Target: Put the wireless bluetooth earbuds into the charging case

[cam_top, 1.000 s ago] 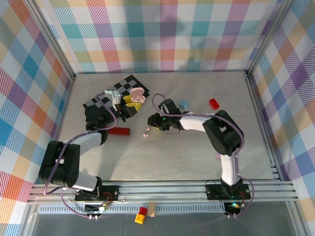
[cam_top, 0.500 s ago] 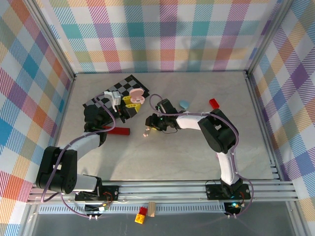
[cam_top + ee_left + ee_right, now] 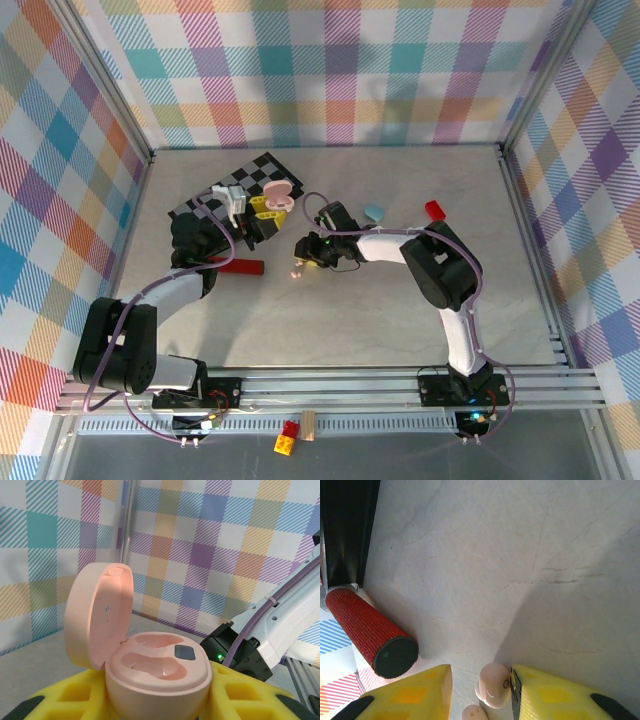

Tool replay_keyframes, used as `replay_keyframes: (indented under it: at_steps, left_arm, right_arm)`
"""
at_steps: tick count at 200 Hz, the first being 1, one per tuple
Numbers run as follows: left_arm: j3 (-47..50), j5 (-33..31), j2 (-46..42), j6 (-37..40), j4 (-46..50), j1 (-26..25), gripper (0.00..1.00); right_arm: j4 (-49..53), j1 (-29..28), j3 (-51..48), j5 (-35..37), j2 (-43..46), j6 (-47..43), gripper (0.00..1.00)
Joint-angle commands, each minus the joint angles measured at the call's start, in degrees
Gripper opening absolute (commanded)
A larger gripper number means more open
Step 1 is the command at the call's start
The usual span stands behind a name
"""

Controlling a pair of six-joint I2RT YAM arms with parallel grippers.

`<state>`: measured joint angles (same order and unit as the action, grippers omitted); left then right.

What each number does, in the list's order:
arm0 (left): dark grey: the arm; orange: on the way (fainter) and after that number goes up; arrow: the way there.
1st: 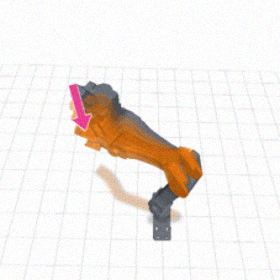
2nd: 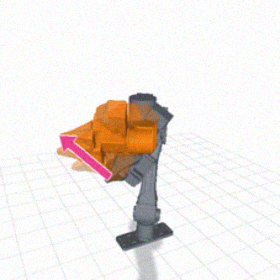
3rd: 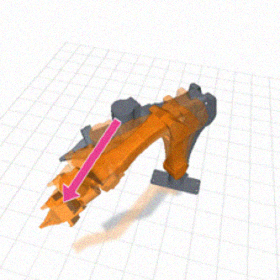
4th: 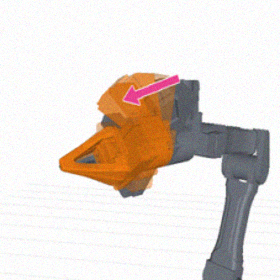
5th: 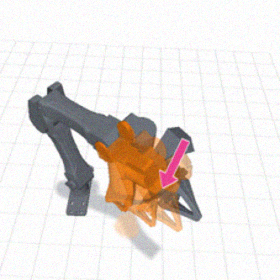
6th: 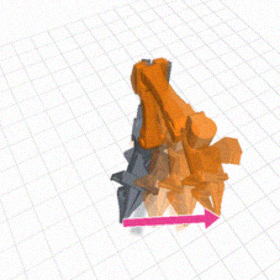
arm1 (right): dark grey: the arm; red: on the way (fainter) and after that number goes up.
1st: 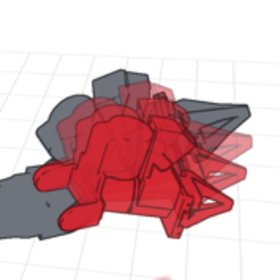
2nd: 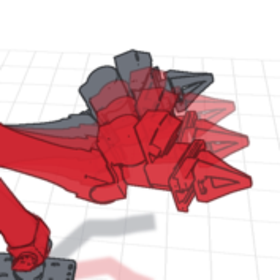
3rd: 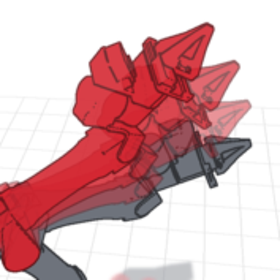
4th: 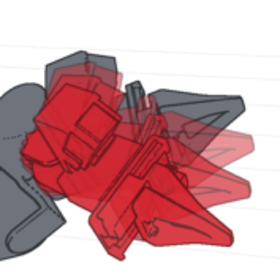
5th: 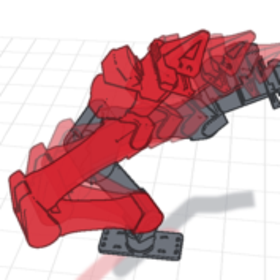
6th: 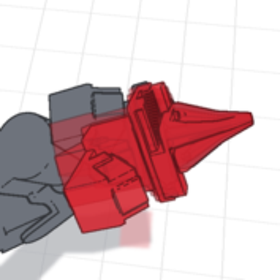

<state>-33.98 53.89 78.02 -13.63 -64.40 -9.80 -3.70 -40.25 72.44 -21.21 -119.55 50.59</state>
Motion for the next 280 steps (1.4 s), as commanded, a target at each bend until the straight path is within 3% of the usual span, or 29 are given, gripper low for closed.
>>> replay_keyframes:
  at_steps: [1,145,238,280]
  left_arm:
    - [0.0,0.7,-1.2,1.2,-0.9,0.6,0.37]
    - [-0.1,0.7,-1.0,1.2,-1.1,0.6,0.37]
    - [1.0,-1.4,-3.2,3.5,1.0,1.0,0.37]
    - [1.4,-2.4,-5.1,4.9,2.7,1.6,0.37]
  right_arm:
    - [-1.5,-0.7,0.8,-2.3,-1.0,0.4,0.34]
    - [-4.1,-1.0,0.9,-5.1,-2.3,0.9,0.30]
    - [15.3,-3.4,8.7,2.8,-4.0,-10.3,0.31]
    - [17.2,-3.5,10.0,3.8,-6.1,-9.1,0.26]
